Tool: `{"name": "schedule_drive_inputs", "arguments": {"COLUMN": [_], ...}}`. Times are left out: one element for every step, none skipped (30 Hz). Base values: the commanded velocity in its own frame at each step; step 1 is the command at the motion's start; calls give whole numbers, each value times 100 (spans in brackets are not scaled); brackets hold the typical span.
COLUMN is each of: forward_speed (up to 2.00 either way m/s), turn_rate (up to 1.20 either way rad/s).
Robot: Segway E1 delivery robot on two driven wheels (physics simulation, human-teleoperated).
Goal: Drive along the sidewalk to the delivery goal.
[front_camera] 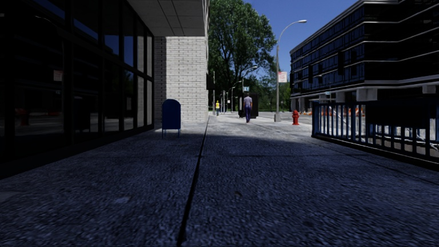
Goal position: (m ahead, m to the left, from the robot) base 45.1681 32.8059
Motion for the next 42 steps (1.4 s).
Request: {"name": "schedule_drive_inputs", "arguments": {"forward_speed": [200,200,200,200,200,200,200,200,200,200,200,200,200,200,200,200,200,200,200,200,200,200,200,200,200,200,200,200,200,200,200,200,200,200,200,200,200,200,200,200,200,200], "turn_rate": [0,0,0,0,0,0,0,0,0,0,0,0,0,0,0,0,0,0,0,0,0,0,0,0,0,0,0,0,0,0,0,0,0,0,0,0,0,0,0,0,0,0]}}
